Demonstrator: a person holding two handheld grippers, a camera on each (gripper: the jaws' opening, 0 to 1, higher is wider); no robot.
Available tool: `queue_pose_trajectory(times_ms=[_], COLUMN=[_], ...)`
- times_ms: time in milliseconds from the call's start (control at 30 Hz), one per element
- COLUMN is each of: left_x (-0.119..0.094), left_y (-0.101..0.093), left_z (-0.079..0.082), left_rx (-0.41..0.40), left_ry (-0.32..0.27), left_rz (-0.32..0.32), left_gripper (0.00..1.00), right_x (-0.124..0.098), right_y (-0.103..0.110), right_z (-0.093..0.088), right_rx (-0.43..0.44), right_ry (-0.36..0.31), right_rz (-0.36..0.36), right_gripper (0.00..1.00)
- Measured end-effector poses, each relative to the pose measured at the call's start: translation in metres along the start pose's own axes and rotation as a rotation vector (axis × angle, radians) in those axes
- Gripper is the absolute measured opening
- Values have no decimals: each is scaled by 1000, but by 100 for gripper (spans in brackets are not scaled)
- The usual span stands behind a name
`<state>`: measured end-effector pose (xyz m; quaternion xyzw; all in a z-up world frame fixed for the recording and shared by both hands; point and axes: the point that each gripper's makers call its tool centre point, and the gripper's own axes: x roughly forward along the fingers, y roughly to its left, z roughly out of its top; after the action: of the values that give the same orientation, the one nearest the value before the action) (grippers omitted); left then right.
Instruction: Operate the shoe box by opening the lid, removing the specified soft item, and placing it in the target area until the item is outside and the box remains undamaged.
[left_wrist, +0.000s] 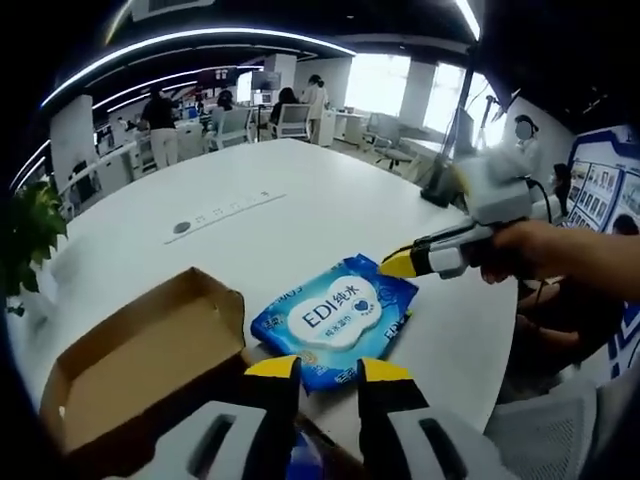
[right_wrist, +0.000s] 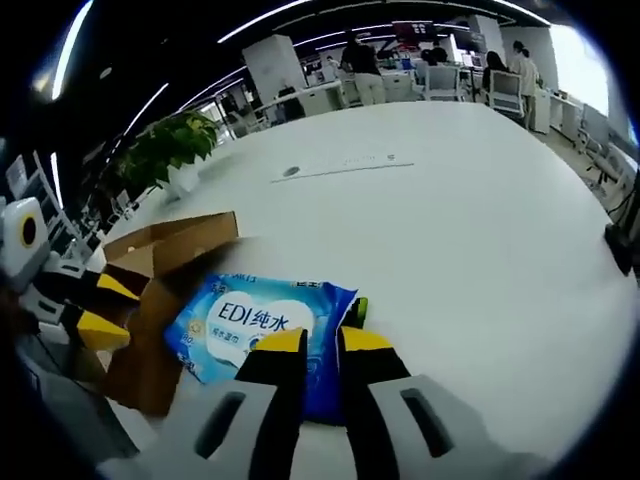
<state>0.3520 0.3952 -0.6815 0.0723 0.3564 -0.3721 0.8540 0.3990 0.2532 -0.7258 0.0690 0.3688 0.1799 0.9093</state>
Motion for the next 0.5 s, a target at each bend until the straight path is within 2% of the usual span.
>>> queue_pose_trajectory(times_ms=[500], left_x=[-32], left_y=[15], left_z=[-2], left_rx=[-1], left_ry=[-47], left_rz=[9], left_gripper=[27], right_x=[-34], right_y=[34], right_z=[9], right_rx=[-149], right_ry=[12], right_rz=[37], right_gripper=[19])
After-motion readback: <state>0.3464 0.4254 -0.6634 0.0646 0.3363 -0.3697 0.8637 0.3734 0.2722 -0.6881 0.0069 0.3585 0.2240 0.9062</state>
